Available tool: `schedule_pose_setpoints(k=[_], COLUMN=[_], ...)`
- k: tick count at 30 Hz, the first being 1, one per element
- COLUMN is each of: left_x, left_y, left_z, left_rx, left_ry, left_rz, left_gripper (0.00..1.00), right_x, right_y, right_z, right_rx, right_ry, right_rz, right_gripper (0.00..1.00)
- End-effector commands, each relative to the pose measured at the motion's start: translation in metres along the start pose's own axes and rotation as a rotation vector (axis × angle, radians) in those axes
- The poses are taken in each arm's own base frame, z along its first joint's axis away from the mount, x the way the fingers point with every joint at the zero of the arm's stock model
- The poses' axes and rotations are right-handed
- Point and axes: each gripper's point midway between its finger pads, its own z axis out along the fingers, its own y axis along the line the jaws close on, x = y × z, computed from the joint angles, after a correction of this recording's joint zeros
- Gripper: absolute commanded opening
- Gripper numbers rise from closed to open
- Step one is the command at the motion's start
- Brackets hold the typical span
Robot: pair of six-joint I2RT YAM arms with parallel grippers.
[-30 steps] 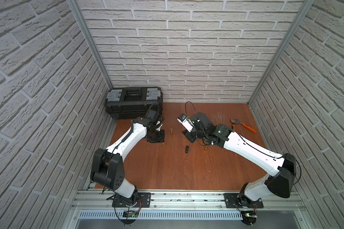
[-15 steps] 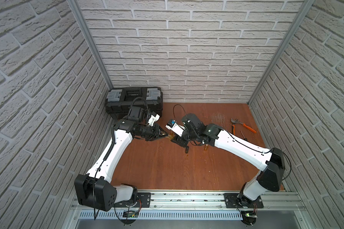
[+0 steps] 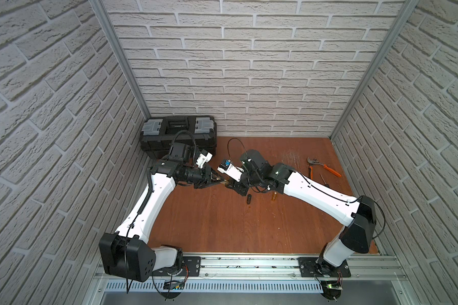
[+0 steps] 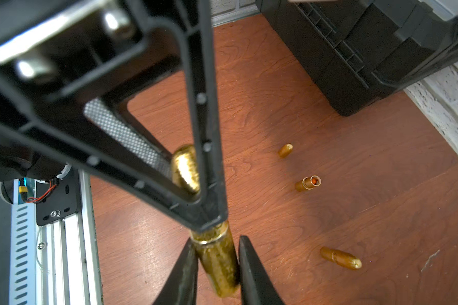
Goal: Open the lipstick cap
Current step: Open the cover of the lipstick.
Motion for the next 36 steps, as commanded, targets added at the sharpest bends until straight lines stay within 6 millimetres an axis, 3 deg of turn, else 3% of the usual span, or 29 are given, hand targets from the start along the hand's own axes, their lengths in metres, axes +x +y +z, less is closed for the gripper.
schedule_pose_setpoints(k=[1,13,21,36], left_x=[0.004,-0.006,-0.020,-0.031], left_y=[-0.012,-0.004,-0.003,0.004], left_z=[-0.006,-0.016,-0.032,-0.047], left_rx=[0.055,0.070,0.090,0.121], left_ry=[0.003,-0.039,-0.102,-0.152], left_rz=[0.008,-0.016,-0.037,-0.083], left_gripper=[0.13,0.03,0.02,0.01], right_x=[-0.009,0.002,0.018,0.018], right_y=[-0.002,-0.010,-0.018,-0.031], right_z=[-0.002,-0.001,0.000,-0.008], right_rx=[0.017,0.065,0.123,0.209], right_ry=[-0.021,0.022,0.065,0.053], right_rz=[-0.012,-0.019,-0.017,-0.021], right_gripper=[0.20,0.07,0.06,0.05])
